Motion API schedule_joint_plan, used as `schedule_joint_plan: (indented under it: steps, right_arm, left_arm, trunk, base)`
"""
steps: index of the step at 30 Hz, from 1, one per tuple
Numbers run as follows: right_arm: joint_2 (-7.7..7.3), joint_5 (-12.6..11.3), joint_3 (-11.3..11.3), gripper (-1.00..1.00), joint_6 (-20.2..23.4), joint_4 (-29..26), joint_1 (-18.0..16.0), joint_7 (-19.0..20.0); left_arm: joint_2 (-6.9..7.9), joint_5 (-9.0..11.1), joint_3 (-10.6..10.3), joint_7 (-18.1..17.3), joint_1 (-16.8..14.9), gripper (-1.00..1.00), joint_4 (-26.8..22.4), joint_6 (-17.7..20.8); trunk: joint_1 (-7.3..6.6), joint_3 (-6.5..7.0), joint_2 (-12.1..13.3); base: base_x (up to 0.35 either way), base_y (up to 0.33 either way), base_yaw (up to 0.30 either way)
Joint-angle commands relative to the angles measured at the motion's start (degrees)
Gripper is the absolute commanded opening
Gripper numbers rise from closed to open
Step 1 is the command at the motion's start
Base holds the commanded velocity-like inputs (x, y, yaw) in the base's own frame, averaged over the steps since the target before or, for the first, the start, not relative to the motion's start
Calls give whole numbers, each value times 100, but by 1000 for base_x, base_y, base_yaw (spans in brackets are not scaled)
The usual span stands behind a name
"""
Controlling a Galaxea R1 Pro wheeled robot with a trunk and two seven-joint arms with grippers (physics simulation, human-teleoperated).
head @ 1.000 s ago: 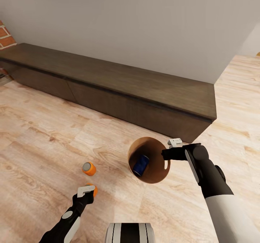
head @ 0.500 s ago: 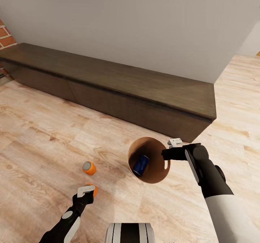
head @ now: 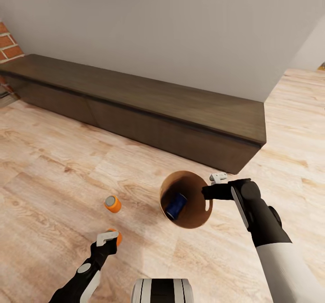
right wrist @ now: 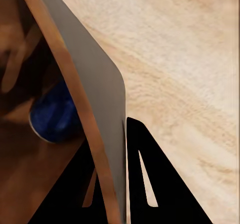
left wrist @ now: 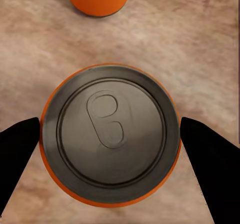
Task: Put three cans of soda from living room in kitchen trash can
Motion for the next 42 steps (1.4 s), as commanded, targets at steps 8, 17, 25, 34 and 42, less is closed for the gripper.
schedule_joint_plan:
  steps: [8, 17, 25, 34, 42]
  right_arm:
    - [2, -185, 1, -100, 43, 1, 0, 41]
    - [-8, -181, 1, -100, 43, 4, 0, 41]
    - [-7, -187, 1, -100, 43, 5, 0, 41]
    - [1, -190, 1, -100, 43, 5, 0, 41]
    - [-2, -190, 1, -100, 43, 5, 2, 41]
  left_arm:
    - [-2, -16, -15, 20, 0, -100, 51, 15]
    - [-7, -19, -17, 31, 0, -100, 59, 16]
    - [-6, -18, -17, 19, 0, -100, 53, 16]
    - [-1, -5, -13, 26, 0, -100, 10, 7]
    - [-7, -17, -16, 15, 0, -100, 49, 15]
  trunk:
    - [-21, 178, 11]
    - [-44, 377, 23]
    - [-64, 555, 34]
    - [-70, 599, 36]
    - [-70, 599, 36]
  base:
    - [-2, 0, 0]
    - [0, 0, 0]
    - [0, 0, 0]
    - [-1, 0, 0]
    - [-213, 0, 0]
